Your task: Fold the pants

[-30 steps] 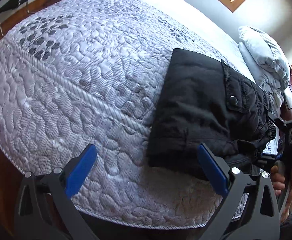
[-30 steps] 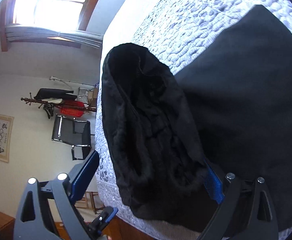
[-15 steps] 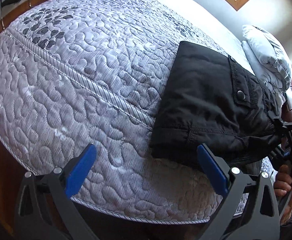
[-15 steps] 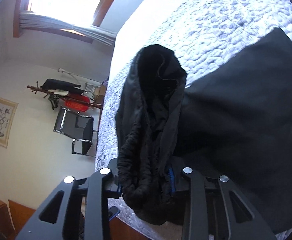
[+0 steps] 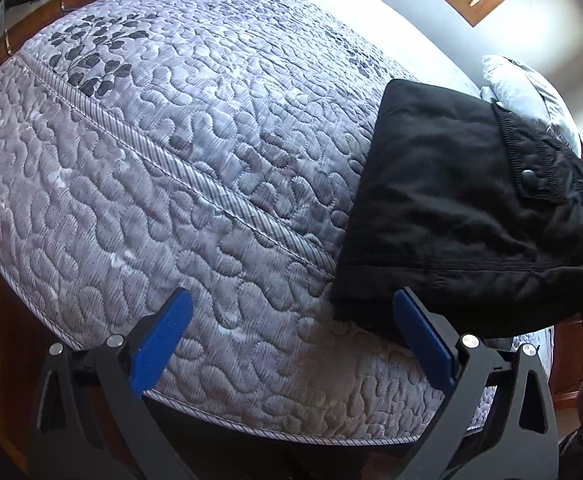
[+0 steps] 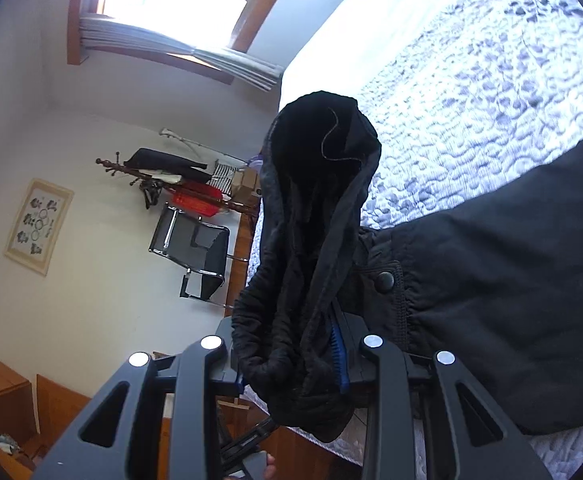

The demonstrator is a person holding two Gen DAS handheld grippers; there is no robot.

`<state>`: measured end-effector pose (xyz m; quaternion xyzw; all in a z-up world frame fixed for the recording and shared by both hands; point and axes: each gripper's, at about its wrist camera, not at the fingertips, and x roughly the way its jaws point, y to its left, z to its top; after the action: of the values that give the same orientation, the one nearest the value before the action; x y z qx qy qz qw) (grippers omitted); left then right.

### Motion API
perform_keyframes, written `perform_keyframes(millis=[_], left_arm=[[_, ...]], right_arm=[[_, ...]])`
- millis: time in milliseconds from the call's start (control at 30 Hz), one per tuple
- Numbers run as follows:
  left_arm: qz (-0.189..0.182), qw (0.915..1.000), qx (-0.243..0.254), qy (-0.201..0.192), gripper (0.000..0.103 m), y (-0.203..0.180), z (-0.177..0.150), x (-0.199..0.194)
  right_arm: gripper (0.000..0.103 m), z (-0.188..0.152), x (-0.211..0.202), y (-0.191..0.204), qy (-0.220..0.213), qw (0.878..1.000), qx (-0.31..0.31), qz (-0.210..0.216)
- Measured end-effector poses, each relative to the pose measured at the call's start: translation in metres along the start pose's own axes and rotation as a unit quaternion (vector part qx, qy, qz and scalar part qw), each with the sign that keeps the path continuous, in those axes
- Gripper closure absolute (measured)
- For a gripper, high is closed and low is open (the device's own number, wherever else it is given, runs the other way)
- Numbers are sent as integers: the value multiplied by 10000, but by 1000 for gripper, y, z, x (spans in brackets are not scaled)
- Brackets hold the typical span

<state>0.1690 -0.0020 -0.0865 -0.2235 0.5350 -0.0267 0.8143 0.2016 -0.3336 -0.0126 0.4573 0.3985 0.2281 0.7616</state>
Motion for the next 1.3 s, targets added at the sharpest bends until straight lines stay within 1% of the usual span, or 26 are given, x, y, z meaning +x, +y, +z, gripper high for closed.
perform_keyframes(millis=[133, 233, 367, 467, 700, 933, 1000, 1067, 1100, 1133, 1167, 1200, 1300], left_arm=[[-18, 10000, 96, 17, 3, -7, -2, 1], [-39, 9999, 138, 70, 3, -11, -3, 3], [-51, 9996, 235, 137, 3, -18, -6, 8], [-50, 9992, 351, 170, 3, -26, -10, 10], [-52, 9981, 573, 217, 3, -42, -12, 11], [-22, 9966, 802, 200, 3, -55, -12, 8], [-21, 9963, 832, 218, 3, -57, -13, 9], [-19, 9959, 873, 233, 3, -59, -14, 9], [-11, 9956, 901, 238, 3, -60, -15, 9], [-1, 9955, 920, 240, 3, -60, -16, 9], [1, 9954, 926, 242, 3, -60, -16, 9], [5, 9954, 925, 248, 3, -60, -16, 9], [-1, 9956, 898, 271, 3, -60, -16, 10]], right_arm=[[71, 4, -24, -4, -109, 9999, -7, -42], [71, 4, -47, -17, -229, 9996, 72, -137], [71, 6, -68, -42, -342, 9986, 253, -305], [71, 1, -86, -69, -446, 9972, 434, -408], [71, -10, -90, -112, -436, 9941, 762, -641], [71, -19, -72, -157, -354, 9896, 1047, -926], [64, -22, -69, -171, -321, 9884, 1195, -876], [61, -25, -69, -177, -335, 9887, 1221, -799], [55, -26, -71, -179, -317, 9891, 1190, -810], [52, -26, -73, -181, -285, 9897, 1161, -786], [43, -28, -76, -180, -285, 9902, 1141, -754], [36, -30, -79, -179, -319, 9904, 1122, -740], [27, -37, -92, -180, -333, 9902, 1048, -860]])
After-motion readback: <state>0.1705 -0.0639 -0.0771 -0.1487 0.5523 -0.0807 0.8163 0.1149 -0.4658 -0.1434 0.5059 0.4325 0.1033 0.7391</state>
